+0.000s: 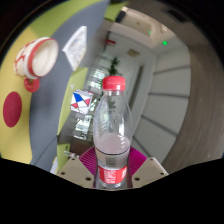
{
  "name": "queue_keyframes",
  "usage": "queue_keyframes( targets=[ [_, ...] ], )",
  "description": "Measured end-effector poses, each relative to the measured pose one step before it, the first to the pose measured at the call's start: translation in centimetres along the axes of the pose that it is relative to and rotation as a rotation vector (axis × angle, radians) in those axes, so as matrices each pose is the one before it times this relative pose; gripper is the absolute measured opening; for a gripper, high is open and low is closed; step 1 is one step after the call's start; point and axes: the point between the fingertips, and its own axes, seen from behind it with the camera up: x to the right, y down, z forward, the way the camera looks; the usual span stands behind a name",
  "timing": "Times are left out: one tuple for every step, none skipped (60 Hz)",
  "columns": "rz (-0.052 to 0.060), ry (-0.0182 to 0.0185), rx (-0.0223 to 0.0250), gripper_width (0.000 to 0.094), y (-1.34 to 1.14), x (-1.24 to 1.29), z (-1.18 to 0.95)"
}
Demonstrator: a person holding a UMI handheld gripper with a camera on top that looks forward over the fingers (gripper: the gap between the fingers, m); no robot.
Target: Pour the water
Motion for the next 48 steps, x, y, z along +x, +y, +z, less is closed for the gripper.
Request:
queue_keyframes(
  targets=[
    [-0.0335,-0.00004,0.01950,0.0370,-0.873,-0.267,0.039],
    [-0.0343,-0.00164,0.01858,0.0369,-0.846,-0.257,0.070],
    [-0.0342,-0.00215,0.01586,0.0369,-0.758,-0.268,0.082],
    [-0.0307,-0.00135,0.01461,0.0370,-0.695,-0.260,0.059],
    [-0.0272,-0.00061,0.02003,0.0369,-0.840,-0.205,0.015],
    [-0.0199,0.00110,0.02192,0.0370,-0.240,-1.236,0.994],
    [-0.0269,0.00274,0.01789,0.0370,-0.364,-1.288,-0.245],
    [-0.0375,-0.00778,0.01835,0.0371,-1.254,1.563,-0.232],
    [-0.0310,-0.00127,0.01538,0.0371,-0.716,-0.039,0.014],
    [-0.0275,-0.00013,0.01401,0.0370,-0.614,0.000,-0.021],
    [-0.0238,0.00051,0.01246,0.0369,-0.621,-0.025,-0.056],
    [-0.0200,-0.00180,0.01217,0.0370,-0.562,-0.104,0.003],
    [-0.0167,-0.00429,0.01014,0.0370,-0.479,-0.165,-0.031],
    [-0.0117,0.00192,0.00148,0.0367,-0.175,-2.189,0.036],
    [-0.0101,-0.00614,0.00190,0.0369,-0.196,-0.264,0.066],
    [-0.0098,-0.01082,-0.00137,0.0370,-1.025,0.731,0.449],
    [-0.0046,-0.00778,0.00093,0.0369,-0.176,-0.214,0.050],
    [-0.0036,-0.00824,0.00197,0.0369,-0.117,-0.195,0.027],
    [-0.0025,-0.00564,-0.00017,0.0369,-0.006,-0.136,0.020],
    [-0.0021,-0.00373,-0.00256,0.0369,0.028,-0.083,-0.036],
    [0.0005,-0.00102,-0.00335,0.0369,0.515,-0.793,-0.033],
    [0.0053,-0.00296,0.00690,0.0370,0.451,0.072,0.014],
    [0.0019,-0.00018,-0.00145,0.0370,0.124,-0.016,-0.018],
    [0.0047,0.00145,-0.00020,0.0369,-0.016,0.087,0.008],
    [0.0067,0.00177,0.00128,0.0371,0.005,0.088,0.034],
    [0.0074,0.00024,0.00116,0.0369,0.106,0.045,-0.059],
    [0.0069,-0.00018,-0.00056,0.0371,0.128,0.052,-0.082],
    [0.0033,0.00585,-0.00899,0.0370,0.791,-0.820,-0.574],
    [0.0105,-0.00412,0.00443,0.0369,-0.397,1.054,0.464],
    [0.0094,0.00343,0.00013,0.0369,0.129,0.004,-0.101],
    [0.0124,0.00421,-0.00026,0.0368,0.168,0.169,-0.008],
    [0.0180,0.00391,-0.00080,0.0369,0.207,0.218,-0.032],
    [0.0247,0.00343,-0.00076,0.0370,0.219,0.281,-0.055],
    [0.0291,0.00932,-0.00612,0.0368,0.777,-0.110,-0.721],
    [0.0416,-0.00264,0.00018,0.0368,-0.587,1.088,0.441],
    [0.0457,0.00074,-0.00517,0.0369,0.251,0.357,-0.138],
    [0.0532,-0.00153,-0.00512,0.0368,-0.071,0.538,0.040],
    [0.0610,-0.00190,-0.00512,0.0369,0.103,0.427,-0.127],
    [0.0668,-0.00268,-0.00382,0.0369,0.003,0.420,-0.079],
    [0.0671,0.00359,-0.00480,0.0369,1.025,0.004,-0.632],
    [0.0700,-0.00662,-0.00241,0.0366,-1.016,0.933,0.376],
    [0.0662,0.00829,-0.00674,0.0369,2.476,-0.312,-0.817],
    [0.0698,-0.00808,-0.00403,0.0370,-1.378,0.892,0.435],
    [0.0655,-0.00007,-0.00705,0.0369,-0.104,0.430,-0.082],
    [0.0661,-0.00071,-0.00548,0.0372,-0.170,0.394,-0.108],
    [0.0683,-0.00254,-0.00351,0.0371,-0.225,0.338,-0.050],
    [0.0711,-0.00365,-0.00339,0.0373,-0.284,0.294,-0.098],
    [0.0724,-0.00480,-0.00390,0.0371,-0.239,0.196,-0.065]
  ],
)
